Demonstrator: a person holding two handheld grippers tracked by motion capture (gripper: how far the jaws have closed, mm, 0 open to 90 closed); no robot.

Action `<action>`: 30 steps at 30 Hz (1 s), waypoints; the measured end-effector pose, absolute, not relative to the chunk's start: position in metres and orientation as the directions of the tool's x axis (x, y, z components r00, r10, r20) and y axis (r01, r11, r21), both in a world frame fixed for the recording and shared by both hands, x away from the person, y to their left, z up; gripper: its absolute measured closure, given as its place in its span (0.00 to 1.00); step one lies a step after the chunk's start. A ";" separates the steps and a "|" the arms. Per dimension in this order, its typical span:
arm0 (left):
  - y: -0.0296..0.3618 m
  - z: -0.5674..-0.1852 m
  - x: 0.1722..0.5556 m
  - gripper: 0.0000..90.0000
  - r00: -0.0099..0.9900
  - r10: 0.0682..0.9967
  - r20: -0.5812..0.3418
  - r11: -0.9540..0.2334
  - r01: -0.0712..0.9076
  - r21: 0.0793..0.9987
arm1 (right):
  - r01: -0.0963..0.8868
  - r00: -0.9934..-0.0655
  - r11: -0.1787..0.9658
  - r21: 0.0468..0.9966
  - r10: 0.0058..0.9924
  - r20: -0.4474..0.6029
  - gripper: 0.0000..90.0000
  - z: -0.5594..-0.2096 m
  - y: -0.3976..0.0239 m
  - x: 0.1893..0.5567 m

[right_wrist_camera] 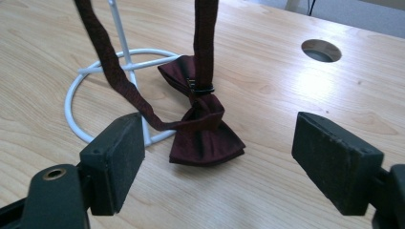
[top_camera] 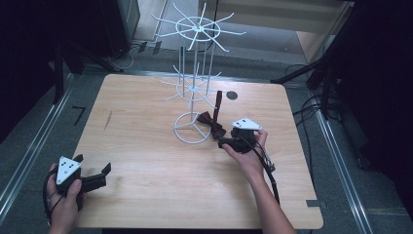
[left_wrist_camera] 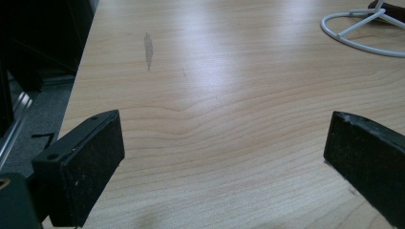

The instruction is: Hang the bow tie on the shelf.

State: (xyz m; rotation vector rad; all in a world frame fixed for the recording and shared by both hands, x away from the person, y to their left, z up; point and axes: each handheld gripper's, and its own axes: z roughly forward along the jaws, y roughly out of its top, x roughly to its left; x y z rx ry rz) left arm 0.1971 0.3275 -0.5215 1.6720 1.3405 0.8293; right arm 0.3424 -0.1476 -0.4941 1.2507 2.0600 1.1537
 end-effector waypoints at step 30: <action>0.326 -0.521 0.198 0.01 0.222 0.975 0.010 -0.111 0.446 0.888 | 0.520 -0.409 0.153 0.840 0.908 0.087 0.19 -0.498 -0.218 0.308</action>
